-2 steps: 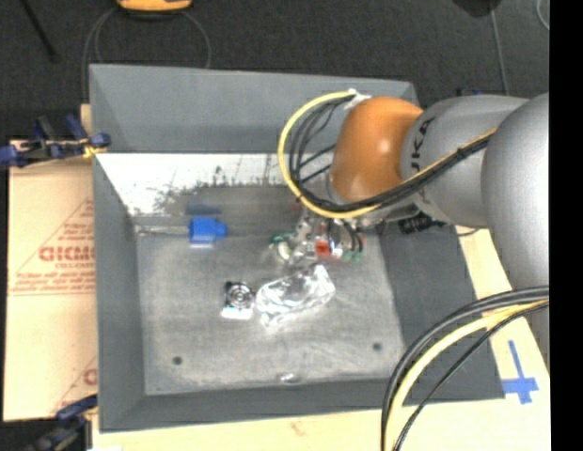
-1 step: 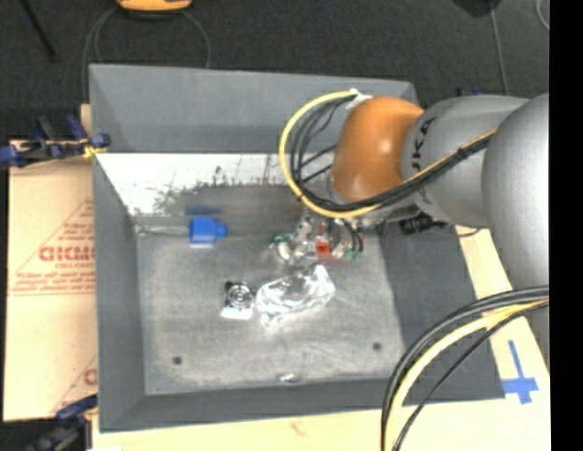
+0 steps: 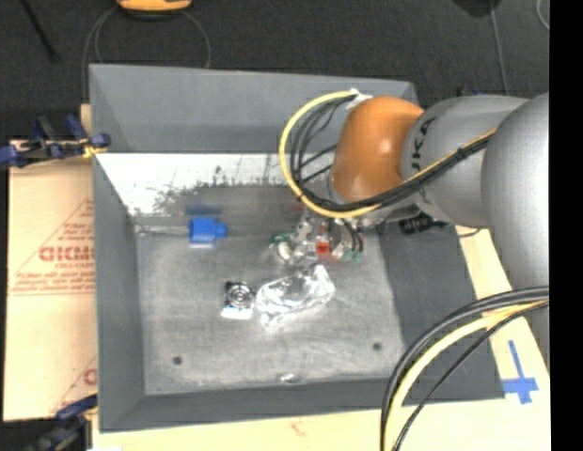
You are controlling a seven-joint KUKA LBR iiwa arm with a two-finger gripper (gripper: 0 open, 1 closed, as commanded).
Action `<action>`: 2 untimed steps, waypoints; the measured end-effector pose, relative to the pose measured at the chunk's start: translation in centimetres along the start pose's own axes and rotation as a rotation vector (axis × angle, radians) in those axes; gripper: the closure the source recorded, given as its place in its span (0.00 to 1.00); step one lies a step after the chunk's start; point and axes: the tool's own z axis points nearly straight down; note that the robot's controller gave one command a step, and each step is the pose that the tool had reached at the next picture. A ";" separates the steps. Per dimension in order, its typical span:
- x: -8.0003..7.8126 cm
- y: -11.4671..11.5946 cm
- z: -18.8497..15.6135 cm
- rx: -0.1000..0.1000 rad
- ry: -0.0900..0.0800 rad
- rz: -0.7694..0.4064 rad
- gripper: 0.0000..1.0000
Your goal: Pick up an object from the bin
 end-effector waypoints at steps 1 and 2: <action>1.3 -2.2 -1.3 0.013 0.030 -0.060 1.00; -2.6 -7.9 -7.2 0.016 0.024 -0.066 1.00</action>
Offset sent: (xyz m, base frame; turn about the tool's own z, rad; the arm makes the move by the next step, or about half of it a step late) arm -0.0173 -0.0188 0.0108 -0.0621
